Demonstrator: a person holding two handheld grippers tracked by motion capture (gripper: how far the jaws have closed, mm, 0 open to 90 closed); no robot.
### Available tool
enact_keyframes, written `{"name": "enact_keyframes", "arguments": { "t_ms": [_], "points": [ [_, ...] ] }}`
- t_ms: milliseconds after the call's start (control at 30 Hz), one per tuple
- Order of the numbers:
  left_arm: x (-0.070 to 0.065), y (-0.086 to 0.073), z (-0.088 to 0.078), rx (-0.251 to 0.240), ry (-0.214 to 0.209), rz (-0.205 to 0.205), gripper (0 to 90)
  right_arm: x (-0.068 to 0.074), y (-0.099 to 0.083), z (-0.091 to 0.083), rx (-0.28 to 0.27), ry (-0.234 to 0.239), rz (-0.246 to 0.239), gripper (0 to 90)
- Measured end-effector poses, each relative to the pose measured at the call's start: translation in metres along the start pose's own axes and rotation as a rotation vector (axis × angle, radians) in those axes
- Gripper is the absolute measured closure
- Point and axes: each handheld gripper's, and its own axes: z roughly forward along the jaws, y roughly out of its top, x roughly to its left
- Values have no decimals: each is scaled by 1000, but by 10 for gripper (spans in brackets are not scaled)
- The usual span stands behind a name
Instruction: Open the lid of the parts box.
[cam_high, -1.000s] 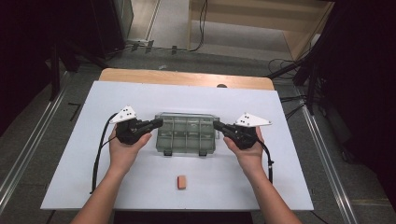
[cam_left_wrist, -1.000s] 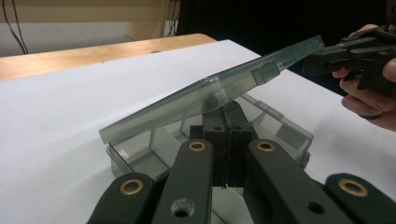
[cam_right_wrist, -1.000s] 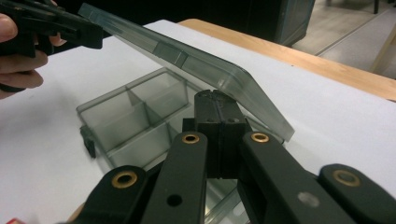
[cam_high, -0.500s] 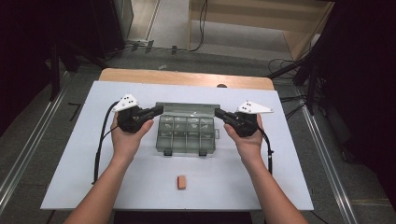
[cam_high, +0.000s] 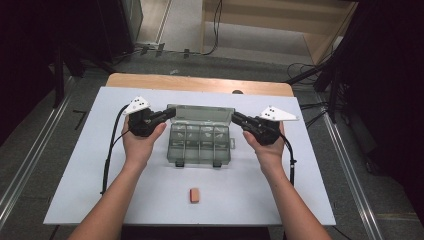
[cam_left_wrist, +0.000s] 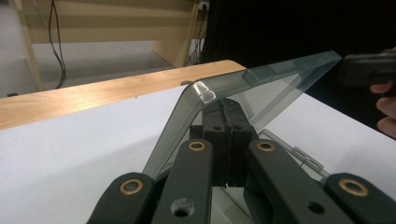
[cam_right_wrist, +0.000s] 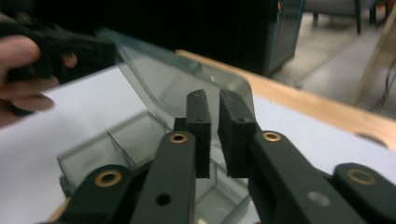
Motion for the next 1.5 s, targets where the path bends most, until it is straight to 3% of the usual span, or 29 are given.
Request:
{"name": "enact_keyframes", "arguments": {
  "t_ms": [133,233,300,333,433,567,667,867,1033,1267,1367,1500],
  "points": [
    [2,2,1,-4,5,-8,897,-4,2,-6,-27,-27,19,573],
    [2,3,1,-9,5,-9,897,-9,1,-5,-22,-37,56,289],
    [2,5,1,-10,4,-7,897,-11,0,-2,-5,-97,81,31],
    [3,5,1,-11,4,-7,897,-13,-1,0,8,-104,93,0],
    [4,7,2,-12,5,-5,897,-16,-4,4,5,-85,107,0],
    [5,8,4,-11,11,-6,897,-18,-11,17,51,-81,131,0],
    [7,9,5,-14,12,-10,897,-17,-15,23,69,-105,132,1],
    [10,9,8,-15,22,-12,898,-12,-20,33,68,-138,141,169],
    [13,7,11,1,26,-34,899,-8,-22,37,70,-194,115,317],
    [15,7,14,-6,35,-35,899,-9,-22,39,37,-188,122,597],
    [16,8,14,-15,39,-46,899,-8,-21,41,29,-197,133,648],
    [17,9,17,-17,40,-49,899,-9,-18,47,42,-251,126,686]
  ]
}}
